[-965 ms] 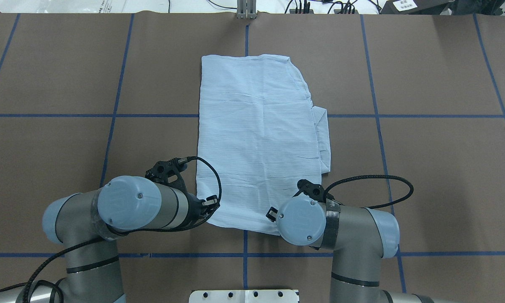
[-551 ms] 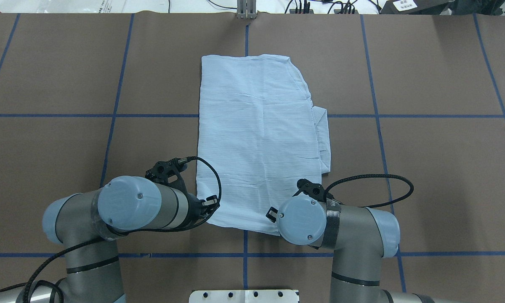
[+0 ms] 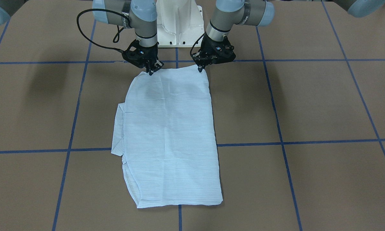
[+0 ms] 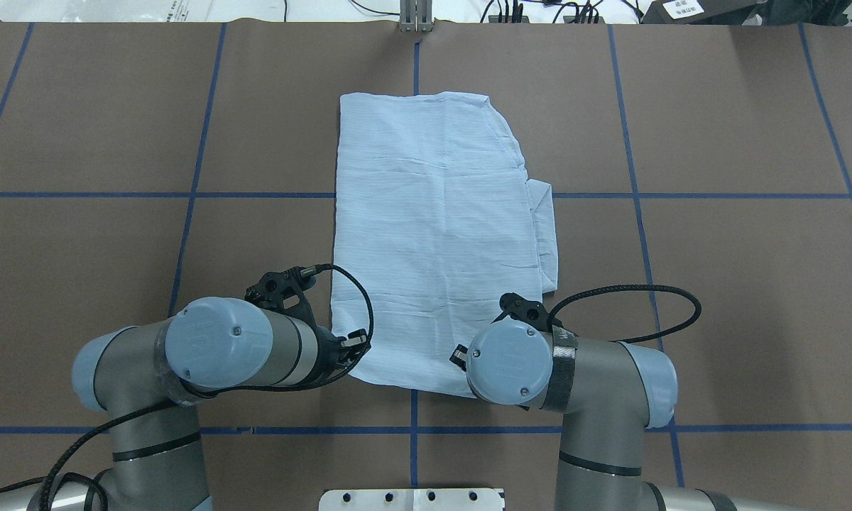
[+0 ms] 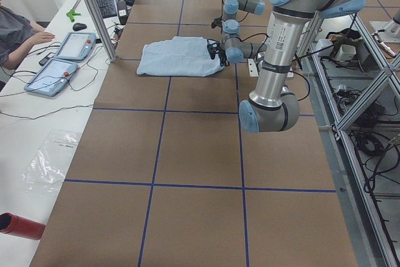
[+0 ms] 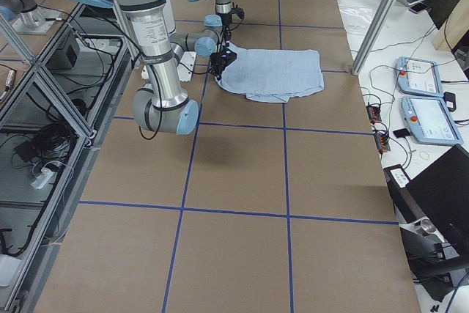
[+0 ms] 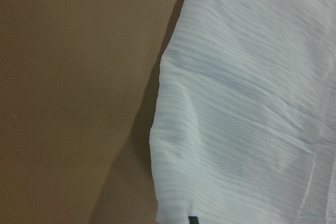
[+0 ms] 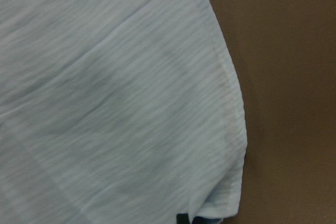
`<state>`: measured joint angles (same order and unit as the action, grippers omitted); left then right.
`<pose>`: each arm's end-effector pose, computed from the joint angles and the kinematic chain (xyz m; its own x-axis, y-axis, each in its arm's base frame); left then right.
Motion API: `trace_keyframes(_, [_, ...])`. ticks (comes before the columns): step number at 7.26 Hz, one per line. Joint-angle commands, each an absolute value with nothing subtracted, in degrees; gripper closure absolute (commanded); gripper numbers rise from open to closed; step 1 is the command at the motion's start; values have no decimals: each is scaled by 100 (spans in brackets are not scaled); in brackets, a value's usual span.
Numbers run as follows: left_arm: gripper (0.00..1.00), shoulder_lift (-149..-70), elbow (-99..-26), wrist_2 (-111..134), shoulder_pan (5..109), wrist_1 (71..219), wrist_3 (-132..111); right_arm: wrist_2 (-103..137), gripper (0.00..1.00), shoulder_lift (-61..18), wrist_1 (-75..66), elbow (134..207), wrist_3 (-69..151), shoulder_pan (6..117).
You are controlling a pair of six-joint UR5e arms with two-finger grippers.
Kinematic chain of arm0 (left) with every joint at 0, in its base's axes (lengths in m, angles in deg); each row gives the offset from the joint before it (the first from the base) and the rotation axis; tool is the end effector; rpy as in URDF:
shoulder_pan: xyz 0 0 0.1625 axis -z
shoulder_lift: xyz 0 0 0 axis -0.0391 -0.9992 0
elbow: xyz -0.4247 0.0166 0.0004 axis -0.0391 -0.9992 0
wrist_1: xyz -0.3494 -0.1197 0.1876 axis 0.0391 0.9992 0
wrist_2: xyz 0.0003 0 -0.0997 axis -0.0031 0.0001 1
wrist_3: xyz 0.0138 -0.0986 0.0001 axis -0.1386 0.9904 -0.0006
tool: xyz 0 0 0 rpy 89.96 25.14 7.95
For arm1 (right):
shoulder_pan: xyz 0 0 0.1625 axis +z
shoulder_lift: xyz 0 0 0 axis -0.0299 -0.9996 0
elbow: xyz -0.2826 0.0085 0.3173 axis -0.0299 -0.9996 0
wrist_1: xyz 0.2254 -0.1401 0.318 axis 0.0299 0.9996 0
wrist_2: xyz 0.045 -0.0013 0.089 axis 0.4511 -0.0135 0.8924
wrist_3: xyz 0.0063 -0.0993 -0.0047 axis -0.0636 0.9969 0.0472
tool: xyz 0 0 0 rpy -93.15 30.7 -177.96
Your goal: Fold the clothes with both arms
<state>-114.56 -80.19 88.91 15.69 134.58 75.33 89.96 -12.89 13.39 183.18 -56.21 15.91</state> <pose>0.5326 -0.2959 0.2446 0.4473 -0.3364 -0.8287 0.2616 0.9353 -0.2384 -0.5755 -0.2724 0.2718 0.6077 0.5653 0.5578 -0.4616 0.8230 -0.3311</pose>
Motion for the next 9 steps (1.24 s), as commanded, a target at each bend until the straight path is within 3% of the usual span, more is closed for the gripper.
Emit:
trace_keyframes(1, [100,-11456,-8011,8885,1569,13458,7531,8997,100,-1279,1339,18309,-5621,1595])
trace_keyframes(2, [100,-11456,-8011,8885,1569,13458,7531,8997,86,-1279,1339,18308,-5621,1595])
trace_keyframes(3, [100,-11456,-8011,8885,1577,13458,7531,8988,20,-1270,1322,18317,-5691,1604])
trace_keyframes(4, [100,-11456,-8011,8885,1586,13458,7531,8980,5,-1270,1321,18326,-5691,1604])
trace_keyframes(9, [100,-11456,-8011,8885,1586,13458,7531,8971,5,-1279,1313,18274,-5683,1604])
